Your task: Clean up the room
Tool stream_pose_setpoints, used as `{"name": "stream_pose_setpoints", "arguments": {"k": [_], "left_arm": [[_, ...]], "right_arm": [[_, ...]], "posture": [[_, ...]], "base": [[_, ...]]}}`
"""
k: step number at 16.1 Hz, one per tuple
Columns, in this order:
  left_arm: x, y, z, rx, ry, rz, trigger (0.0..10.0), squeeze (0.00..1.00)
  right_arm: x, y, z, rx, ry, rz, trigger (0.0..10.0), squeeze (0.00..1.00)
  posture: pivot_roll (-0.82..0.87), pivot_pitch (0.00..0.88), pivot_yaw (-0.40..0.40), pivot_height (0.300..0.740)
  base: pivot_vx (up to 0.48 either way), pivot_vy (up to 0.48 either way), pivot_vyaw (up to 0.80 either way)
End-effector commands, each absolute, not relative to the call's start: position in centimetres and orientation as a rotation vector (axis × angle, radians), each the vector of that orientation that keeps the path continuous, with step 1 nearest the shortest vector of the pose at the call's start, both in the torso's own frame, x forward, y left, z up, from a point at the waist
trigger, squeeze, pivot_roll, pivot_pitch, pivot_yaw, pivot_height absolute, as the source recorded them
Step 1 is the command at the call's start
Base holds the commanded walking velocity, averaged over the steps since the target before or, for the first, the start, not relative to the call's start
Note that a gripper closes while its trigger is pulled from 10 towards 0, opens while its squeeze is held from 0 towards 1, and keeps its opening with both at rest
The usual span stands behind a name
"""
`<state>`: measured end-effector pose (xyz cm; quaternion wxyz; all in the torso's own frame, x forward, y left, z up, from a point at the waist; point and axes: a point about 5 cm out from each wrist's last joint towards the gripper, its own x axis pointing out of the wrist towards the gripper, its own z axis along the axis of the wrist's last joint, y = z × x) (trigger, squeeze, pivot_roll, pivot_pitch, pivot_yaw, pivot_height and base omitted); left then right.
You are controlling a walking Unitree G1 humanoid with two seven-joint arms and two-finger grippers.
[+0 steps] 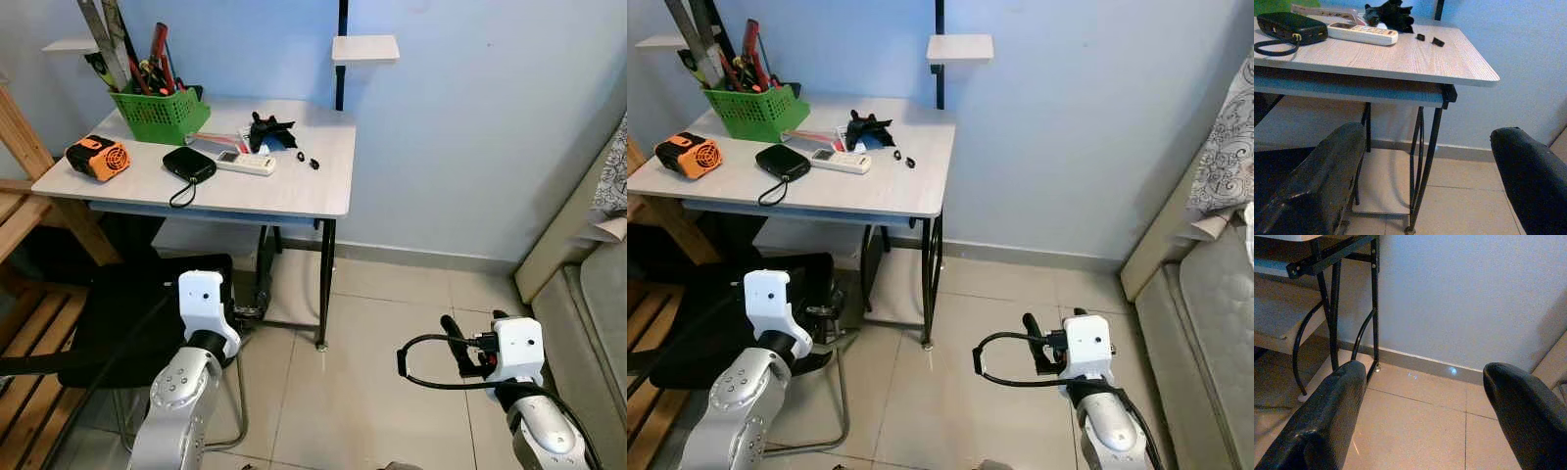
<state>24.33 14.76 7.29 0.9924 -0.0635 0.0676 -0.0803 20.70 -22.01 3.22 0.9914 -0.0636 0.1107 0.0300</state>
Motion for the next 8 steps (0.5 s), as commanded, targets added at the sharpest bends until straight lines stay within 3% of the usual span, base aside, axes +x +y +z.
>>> {"name": "stream_pose_setpoints", "arguments": {"k": [1,3,5,8], "left_arm": [[29.6,11.2,8.8,-0.136,0.218,-0.294,10.0,0.0],[30.4,12.6,9.8,-0.118,0.096,-0.262,10.0,0.0],[30.7,12.3,9.7,-0.107,0.099,-0.264,10.0,0.0],[30.6,11.6,9.1,-0.111,0.106,-0.278,10.0,0.0]], "right_arm": [[27.0,-13.1,4.4,0.157,0.297,0.103,10.0,0.0],[29.0,-13.5,6.7,0.107,0.137,0.132,10.0,0.0],[29.5,-13.3,7.0,0.091,0.138,0.137,10.0,0.0],[29.2,-13.8,6.5,0.026,0.16,0.129,10.0,0.0]], "posture": [[-0.07,0.0,0.056,0.74],[-0.13,0.0,0.064,0.74],[-0.13,0.0,0.062,0.74],[-0.13,0.0,0.057,0.74]], "base": [[0.0,0.0,0.0],[0.0,0.0,0.0],[0.0,0.0,0.0],[0.0,-0.454,-0.63]]}}
